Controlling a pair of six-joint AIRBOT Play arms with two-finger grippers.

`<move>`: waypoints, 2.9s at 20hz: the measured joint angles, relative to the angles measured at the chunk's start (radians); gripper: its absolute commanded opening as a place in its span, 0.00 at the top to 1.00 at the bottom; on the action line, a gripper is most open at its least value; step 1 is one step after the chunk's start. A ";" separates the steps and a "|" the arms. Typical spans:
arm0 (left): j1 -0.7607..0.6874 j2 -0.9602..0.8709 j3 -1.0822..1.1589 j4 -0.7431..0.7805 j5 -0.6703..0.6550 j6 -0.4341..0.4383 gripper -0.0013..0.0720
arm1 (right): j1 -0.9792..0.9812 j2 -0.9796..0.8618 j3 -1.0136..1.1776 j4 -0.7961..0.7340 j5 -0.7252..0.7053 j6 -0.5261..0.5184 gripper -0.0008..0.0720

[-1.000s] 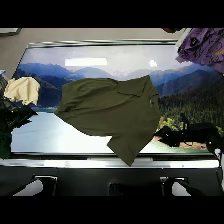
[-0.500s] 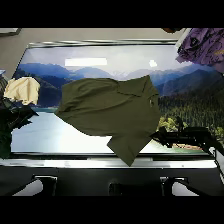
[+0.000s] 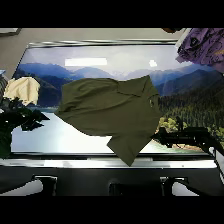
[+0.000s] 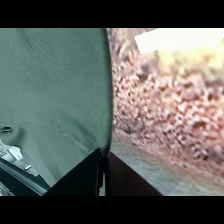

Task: Fold the clothes and pants, and hang the long-sleeved shirts on hangers.

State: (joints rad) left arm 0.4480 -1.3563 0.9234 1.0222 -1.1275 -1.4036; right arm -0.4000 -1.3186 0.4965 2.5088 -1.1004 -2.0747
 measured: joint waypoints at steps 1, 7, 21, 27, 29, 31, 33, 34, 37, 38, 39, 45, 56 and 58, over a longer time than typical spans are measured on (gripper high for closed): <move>-0.005 -0.016 -0.006 -0.032 0.019 0.029 0.24 | 0.000 0.003 0.000 0.002 -0.006 0.009 0.95; -0.086 -0.080 -0.019 -0.173 0.159 0.124 0.25 | 0.000 0.008 0.000 0.009 -0.013 0.041 0.95; -0.210 -0.092 0.349 -0.283 0.189 0.101 0.97 | 0.051 0.065 0.403 0.027 -0.063 0.124 0.95; -0.214 0.028 0.856 -0.077 0.063 -0.037 0.97 | 0.178 0.082 1.165 -0.142 -0.084 0.322 0.95; -0.214 0.097 0.964 0.031 0.009 -0.082 0.96 | 0.190 0.114 1.379 -0.208 -0.101 0.394 0.95; -0.214 0.184 1.023 0.115 -0.040 -0.122 0.96 | 0.196 0.178 1.505 -0.265 -0.117 0.457 0.95; -0.214 0.268 1.054 0.180 -0.098 -0.150 0.96 | 0.200 0.259 1.569 -0.313 -0.135 0.508 0.95; -0.214 0.304 1.062 0.208 -0.123 -0.168 0.96 | 0.201 0.296 1.587 -0.337 -0.145 0.531 0.95; -0.215 0.383 1.077 0.260 -0.207 -0.212 0.96 | 0.202 0.382 1.617 -0.424 -0.164 0.602 0.95; -0.215 0.397 1.074 0.272 -0.229 -0.230 0.96 | 0.202 0.394 1.623 -0.444 -0.172 0.620 0.95; -0.215 0.406 1.063 0.280 -0.244 -0.238 0.96 | 0.203 0.394 1.627 -0.458 -0.177 0.639 0.95; -0.225 0.358 0.798 0.283 -0.269 -0.261 0.96 | 0.204 0.215 1.552 -0.461 -0.217 0.700 0.95; -0.347 -0.189 0.370 0.286 0.283 -0.247 0.96 | 0.257 -0.485 1.365 -0.436 -0.043 0.676 0.95; -0.360 -0.277 0.396 0.282 0.332 -0.246 0.96 | 0.284 -0.575 1.360 -0.432 0.029 0.673 0.95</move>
State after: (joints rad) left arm 0.0883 -1.6333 1.3193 1.3037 -0.7956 -1.6501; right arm -0.1162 -1.8931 1.8568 2.0769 -1.0714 -1.4014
